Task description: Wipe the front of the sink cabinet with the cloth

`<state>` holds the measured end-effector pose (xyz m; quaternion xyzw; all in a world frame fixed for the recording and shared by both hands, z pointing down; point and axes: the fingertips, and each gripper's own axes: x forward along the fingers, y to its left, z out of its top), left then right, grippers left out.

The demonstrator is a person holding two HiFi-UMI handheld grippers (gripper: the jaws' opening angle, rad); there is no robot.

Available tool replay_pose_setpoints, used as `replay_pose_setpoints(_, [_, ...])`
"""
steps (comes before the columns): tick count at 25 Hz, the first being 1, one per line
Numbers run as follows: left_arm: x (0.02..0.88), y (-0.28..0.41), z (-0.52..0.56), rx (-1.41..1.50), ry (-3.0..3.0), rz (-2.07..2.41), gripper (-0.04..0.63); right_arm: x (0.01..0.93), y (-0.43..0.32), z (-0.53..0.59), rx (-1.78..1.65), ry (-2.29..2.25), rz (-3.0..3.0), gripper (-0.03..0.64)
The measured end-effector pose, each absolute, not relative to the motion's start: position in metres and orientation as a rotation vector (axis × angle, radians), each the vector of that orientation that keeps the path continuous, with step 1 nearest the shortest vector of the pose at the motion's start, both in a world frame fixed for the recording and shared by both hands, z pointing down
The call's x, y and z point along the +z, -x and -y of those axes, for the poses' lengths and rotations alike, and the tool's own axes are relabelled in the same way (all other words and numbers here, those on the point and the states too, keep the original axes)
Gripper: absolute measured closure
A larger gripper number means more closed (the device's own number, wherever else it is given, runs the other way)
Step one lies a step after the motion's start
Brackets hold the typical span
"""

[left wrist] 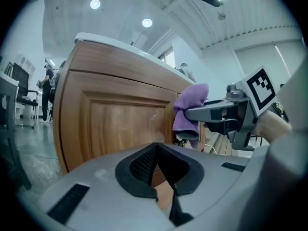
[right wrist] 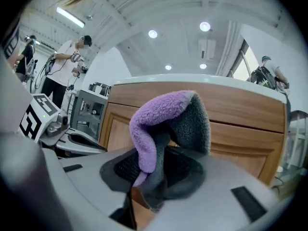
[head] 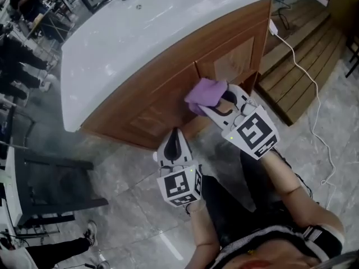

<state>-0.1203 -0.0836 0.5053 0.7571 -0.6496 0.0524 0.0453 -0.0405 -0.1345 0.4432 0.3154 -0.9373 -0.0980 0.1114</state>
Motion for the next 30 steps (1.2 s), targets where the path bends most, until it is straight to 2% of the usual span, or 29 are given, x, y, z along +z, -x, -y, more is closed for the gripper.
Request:
replay_pose_setpoints(7, [0.485,0.056,0.111,0.064,-2.278,1.995,0.595,0.428,-0.011,0.162,-0.338,-0.91,2.772,0.457])
replay_pose_setpoints(12, [0.449,0.032,0.118,0.1,-2.256,2.072,0.595,0.406,-0.021,0.175,-0.422,-0.855,2.757,0.457])
replay_pose_setpoints(19, [0.412,0.028,0.125,0.129,-2.202,2.235,0.595,0.4,-0.012,0.185,-0.455,-0.839,2.763,0.457])
replay_pose_setpoints(24, [0.445,0.037,0.127,0.258,-2.171,2.236,0.595,0.404,-0.003,0.192,-0.491,-0.852,2.798,0.457])
replay_pose_setpoints(30, [0.46,0.038,0.143,0.21,-2.196,2.161,0.595,0.403,-0.002,0.194,-0.522,-0.87,2.843,0.457])
